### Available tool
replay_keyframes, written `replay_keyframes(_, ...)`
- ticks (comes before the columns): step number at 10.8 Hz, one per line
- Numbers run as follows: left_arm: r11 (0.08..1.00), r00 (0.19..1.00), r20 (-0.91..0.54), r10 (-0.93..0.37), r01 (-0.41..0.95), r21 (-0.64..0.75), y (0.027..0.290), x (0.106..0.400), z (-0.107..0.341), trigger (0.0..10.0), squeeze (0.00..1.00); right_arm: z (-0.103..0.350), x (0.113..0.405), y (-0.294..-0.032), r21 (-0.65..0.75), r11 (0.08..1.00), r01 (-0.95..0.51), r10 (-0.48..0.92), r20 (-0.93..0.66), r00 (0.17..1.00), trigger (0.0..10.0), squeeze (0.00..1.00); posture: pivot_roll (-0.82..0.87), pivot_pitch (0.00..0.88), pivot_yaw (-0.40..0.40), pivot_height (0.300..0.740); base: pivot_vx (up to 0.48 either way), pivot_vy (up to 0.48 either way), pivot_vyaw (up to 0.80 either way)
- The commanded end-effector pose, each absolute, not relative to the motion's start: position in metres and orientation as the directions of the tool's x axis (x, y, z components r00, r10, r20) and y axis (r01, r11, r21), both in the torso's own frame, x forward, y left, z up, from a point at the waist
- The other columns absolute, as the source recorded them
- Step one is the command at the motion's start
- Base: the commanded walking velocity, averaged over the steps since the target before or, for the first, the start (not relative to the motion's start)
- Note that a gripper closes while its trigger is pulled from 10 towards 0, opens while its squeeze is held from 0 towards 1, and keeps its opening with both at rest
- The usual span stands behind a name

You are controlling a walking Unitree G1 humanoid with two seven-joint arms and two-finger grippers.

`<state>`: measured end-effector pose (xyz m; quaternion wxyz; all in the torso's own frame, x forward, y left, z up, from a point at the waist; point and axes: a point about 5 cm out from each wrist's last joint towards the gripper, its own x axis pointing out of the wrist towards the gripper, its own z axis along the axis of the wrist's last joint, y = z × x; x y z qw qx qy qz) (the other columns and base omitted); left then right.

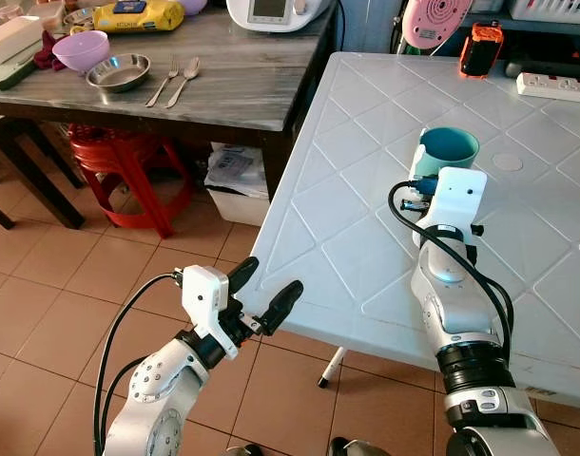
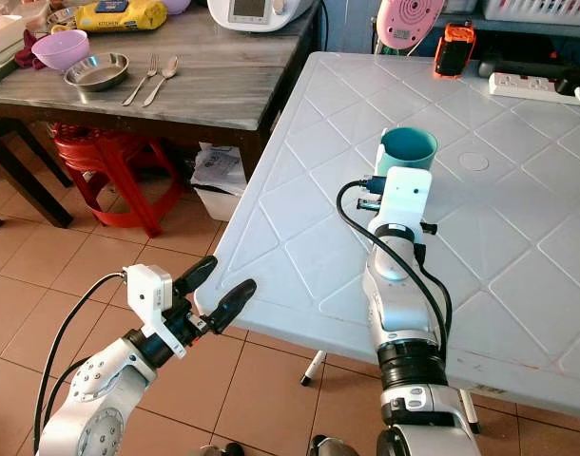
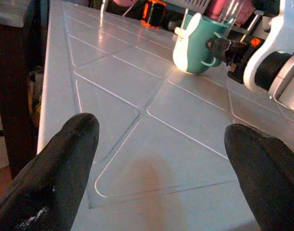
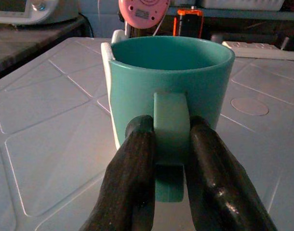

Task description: Setting the table

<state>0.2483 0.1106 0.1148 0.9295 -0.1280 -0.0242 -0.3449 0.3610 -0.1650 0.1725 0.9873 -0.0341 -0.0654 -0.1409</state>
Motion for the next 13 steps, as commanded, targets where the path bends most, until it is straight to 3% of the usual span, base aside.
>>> replay_keyframes(1,0.737,0.765,0.121,-0.633,0.643,-0.208,0.113,0.247,0.114,10.0,0.0,0.175,0.359,-0.163,-0.043,0.959,0.279,-0.269,0.153,0.951,0.0,0.0,-0.03,0.174,0.06,0.74,0.0,0.0,0.0)
replay_keyframes(4,0.73,0.76,0.122,-0.638,0.648,-0.218,0.114,0.247,0.113,10.0,0.0,0.176,0.359,-0.165,-0.025,0.961,0.275,-0.268,0.152,0.951,0.0,0.0,-0.03,0.175,0.059,0.74,0.0,0.0,0.0)
replay_keyframes(5,0.737,0.767,0.121,-0.63,0.64,-0.217,0.115,0.248,0.112,10.0,0.0,0.177,0.358,-0.165,-0.019,0.964,0.265,-0.259,0.158,0.953,0.5,0.0,-0.03,0.174,0.057,0.74,0.0,0.0,0.0)
replay_keyframes(6,0.765,0.793,0.122,-0.597,0.608,-0.211,0.118,0.249,0.112,10.0,0.0,0.181,0.357,-0.163,-0.023,0.969,0.246,-0.238,0.179,0.955,3.8,0.0,-0.03,0.172,0.056,0.74,0.0,0.0,0.0)
replay_keyframes(7,0.891,0.901,0.085,-0.425,0.433,-0.134,0.133,0.262,0.109,10.0,0.0,0.186,0.354,-0.156,-0.042,0.98,0.193,-0.18,0.214,0.96,10.0,0.0,-0.03,0.172,0.056,0.74,0.0,0.0,0.0)
replay_keyframes(8,0.939,0.949,0.071,-0.308,0.315,-0.14,0.144,0.271,0.11,10.0,0.0,0.187,0.349,-0.15,-0.06,0.988,0.14,-0.123,0.229,0.966,10.0,0.0,-0.03,0.173,0.056,0.74,0.0,0.0,0.0)
replay_keyframes(10,0.963,0.974,0.067,-0.217,0.224,-0.151,0.151,0.275,0.11,10.0,0.0,0.184,0.338,-0.147,-0.089,0.991,0.097,-0.073,0.239,0.968,10.0,0.0,-0.03,0.174,0.057,0.74,0.0,0.0,0.0)
replay_keyframes(13,0.967,0.973,0.085,-0.216,0.225,-0.123,0.149,0.276,0.11,10.0,0.0,0.165,0.32,-0.152,-0.099,0.993,0.069,-0.051,0.178,0.983,10.0,0.0,-0.03,0.174,0.072,0.74,0.0,0.0,0.0)
